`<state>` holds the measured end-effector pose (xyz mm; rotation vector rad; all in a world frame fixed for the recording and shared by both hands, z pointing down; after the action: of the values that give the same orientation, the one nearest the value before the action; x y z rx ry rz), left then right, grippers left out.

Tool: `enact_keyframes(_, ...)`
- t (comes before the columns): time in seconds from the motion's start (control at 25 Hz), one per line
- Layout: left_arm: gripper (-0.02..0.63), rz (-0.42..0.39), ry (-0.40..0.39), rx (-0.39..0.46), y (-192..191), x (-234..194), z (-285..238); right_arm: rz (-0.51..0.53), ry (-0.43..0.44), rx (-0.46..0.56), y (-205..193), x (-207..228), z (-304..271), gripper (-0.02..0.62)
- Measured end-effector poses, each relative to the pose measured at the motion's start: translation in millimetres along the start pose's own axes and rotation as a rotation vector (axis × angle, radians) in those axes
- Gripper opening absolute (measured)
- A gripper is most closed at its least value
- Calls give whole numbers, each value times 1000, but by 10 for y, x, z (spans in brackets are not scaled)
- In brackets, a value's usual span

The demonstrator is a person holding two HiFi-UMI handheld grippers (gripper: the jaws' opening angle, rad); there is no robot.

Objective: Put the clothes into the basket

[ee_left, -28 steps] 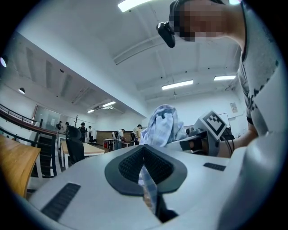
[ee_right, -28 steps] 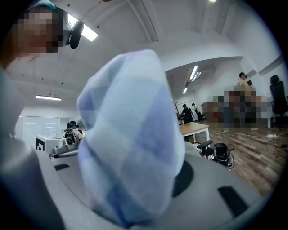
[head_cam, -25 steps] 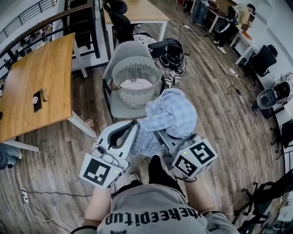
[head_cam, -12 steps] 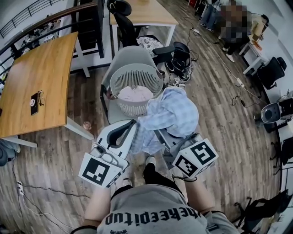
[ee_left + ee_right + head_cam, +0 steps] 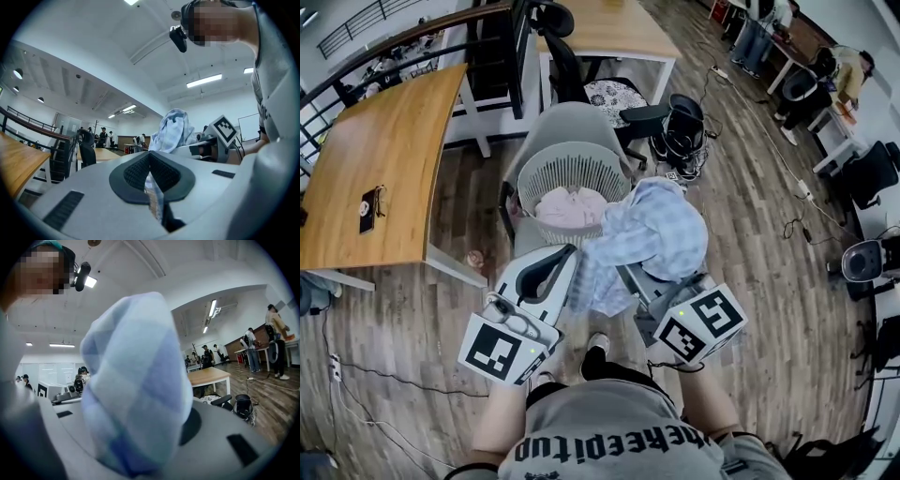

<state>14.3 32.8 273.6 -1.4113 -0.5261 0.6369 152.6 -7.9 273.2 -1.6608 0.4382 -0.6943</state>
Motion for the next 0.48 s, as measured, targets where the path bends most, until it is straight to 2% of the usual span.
enact_keyframes(0.48,14,-16,60,-8,-83,160,-443,-18,72,6,14,527,-23,192)
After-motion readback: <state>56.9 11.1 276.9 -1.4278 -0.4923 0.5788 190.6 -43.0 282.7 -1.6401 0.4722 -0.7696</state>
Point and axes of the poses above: the fingertips, and each gripper's own axes: z backward along the fingers, x to its right, y out of its top, the point moved 5 cm from there along z, backward along the fingers, and after that the axes turned 6 degrees about -y, right-handed, at the moved point
